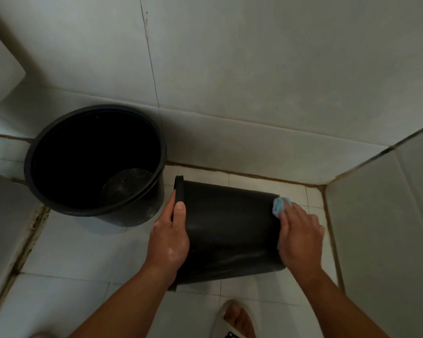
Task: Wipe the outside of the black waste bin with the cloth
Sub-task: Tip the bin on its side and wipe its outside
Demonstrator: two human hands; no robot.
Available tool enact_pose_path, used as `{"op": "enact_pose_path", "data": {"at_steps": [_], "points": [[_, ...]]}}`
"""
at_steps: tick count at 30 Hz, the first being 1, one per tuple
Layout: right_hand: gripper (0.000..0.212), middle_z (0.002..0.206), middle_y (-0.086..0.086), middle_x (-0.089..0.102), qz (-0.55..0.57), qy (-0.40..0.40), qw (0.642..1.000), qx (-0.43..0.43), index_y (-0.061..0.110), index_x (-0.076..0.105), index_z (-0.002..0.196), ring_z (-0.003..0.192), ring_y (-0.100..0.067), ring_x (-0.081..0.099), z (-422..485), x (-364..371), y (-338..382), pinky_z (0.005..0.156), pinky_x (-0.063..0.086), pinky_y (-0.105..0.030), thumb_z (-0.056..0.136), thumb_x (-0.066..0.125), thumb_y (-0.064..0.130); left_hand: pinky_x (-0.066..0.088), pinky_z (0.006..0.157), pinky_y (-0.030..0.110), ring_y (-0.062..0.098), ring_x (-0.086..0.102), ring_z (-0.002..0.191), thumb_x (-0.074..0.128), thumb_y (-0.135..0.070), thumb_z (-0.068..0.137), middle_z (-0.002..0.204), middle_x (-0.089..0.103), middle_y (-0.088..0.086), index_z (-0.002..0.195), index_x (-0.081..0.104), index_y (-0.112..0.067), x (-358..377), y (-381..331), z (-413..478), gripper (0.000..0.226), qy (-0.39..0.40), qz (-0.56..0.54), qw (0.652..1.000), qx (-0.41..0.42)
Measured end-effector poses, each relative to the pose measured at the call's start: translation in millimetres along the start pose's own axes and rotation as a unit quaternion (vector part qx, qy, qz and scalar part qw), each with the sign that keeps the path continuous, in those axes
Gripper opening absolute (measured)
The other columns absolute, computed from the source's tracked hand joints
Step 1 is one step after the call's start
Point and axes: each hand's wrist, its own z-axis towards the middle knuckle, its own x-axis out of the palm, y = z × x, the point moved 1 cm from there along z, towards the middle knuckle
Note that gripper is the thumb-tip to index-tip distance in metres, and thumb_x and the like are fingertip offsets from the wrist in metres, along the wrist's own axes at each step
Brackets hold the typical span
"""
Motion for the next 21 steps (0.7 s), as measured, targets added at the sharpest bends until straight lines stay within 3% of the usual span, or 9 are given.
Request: {"op": "enact_pose_path", "data": {"at_steps": [2,4,7,9,11,13,16,21], "points": [[0.051,0.123,-0.008,0.066,0.000,-0.019,1.000,0.024,0.016,0.058,0.133,0.095,-0.025,0.057,-2,2,2,0.081,0.045,-0.041,0.101,0.027,0.040,0.038,0.097,0.030,0.012,0.046,0.119,0.028,-0.049,0.106,0.144,0.051,0.000,0.154,0.036,-0.042,0,-1,-3,0.049,-0.004,-0.005,1.000,-0.001],[0.040,0.126,-0.007,0.062,0.012,-0.032,0.999,0.011,0.019,0.055,0.135,0.098,-0.023,0.053,-12,8,27,0.084,0.043,-0.038,0.099,0.044,0.032,0.038,0.095,0.030,0.012,0.046,0.117,0.028,-0.050,0.106,0.143,0.051,0.000,0.154,0.035,-0.042,1,0,-4,0.050,-0.002,-0.005,1.000,-0.007],[0.051,0.134,-0.004,0.058,0.051,-0.030,0.992,-0.115,0.021,0.053,0.138,0.102,-0.020,0.052,-39,18,98,0.085,0.044,-0.037,0.089,0.061,0.033,0.042,0.084,0.028,0.014,0.052,0.108,0.028,-0.050,0.106,0.139,0.052,0.004,0.153,0.035,-0.044,1,0,-4,0.049,-0.006,0.003,1.000,-0.016],[0.053,0.140,-0.002,0.054,0.072,-0.014,0.973,-0.220,0.022,0.051,0.140,0.104,-0.017,0.051,-56,20,132,0.085,0.044,-0.034,0.090,0.061,0.039,0.043,0.085,0.028,0.015,0.054,0.113,0.030,-0.048,0.106,0.141,0.054,0.005,0.152,0.038,-0.041,0,0,-3,0.047,-0.012,0.010,1.000,-0.016],[0.056,0.142,-0.001,0.053,0.060,0.008,0.963,-0.261,0.024,0.047,0.142,0.104,-0.016,0.053,-52,18,131,0.084,0.043,-0.033,0.090,0.058,0.044,0.044,0.086,0.025,0.016,0.056,0.115,0.031,-0.047,0.106,0.140,0.055,0.005,0.152,0.040,-0.041,-2,2,-2,0.046,-0.011,0.012,1.000,-0.004],[0.057,0.138,-0.001,0.056,0.023,0.012,0.973,-0.229,0.024,0.048,0.141,0.100,-0.019,0.056,-41,14,104,0.082,0.045,-0.035,0.088,0.049,0.046,0.048,0.081,0.025,0.016,0.058,0.108,0.031,-0.049,0.106,0.135,0.056,0.005,0.151,0.039,-0.045,-2,3,2,0.046,-0.007,0.010,1.000,0.002],[0.052,0.130,-0.007,0.062,0.021,-0.002,0.996,-0.089,0.021,0.054,0.137,0.096,-0.023,0.057,-22,8,52,0.079,0.048,-0.041,0.094,0.033,0.042,0.047,0.102,0.041,0.024,0.053,0.124,0.030,-0.052,0.105,0.140,0.053,0.003,0.151,0.038,-0.047,-2,3,7,0.047,-0.005,0.006,1.000,0.001],[0.057,0.125,-0.009,0.066,0.039,-0.016,0.999,0.024,0.014,0.058,0.135,0.099,-0.027,0.060,-4,0,-1,0.084,0.048,-0.041,0.105,0.021,0.044,0.044,0.104,0.039,0.024,0.051,0.128,0.031,-0.051,0.105,0.143,0.051,0.003,0.153,0.037,-0.043,0,-4,7,0.049,-0.005,0.012,1.000,0.013]]}}
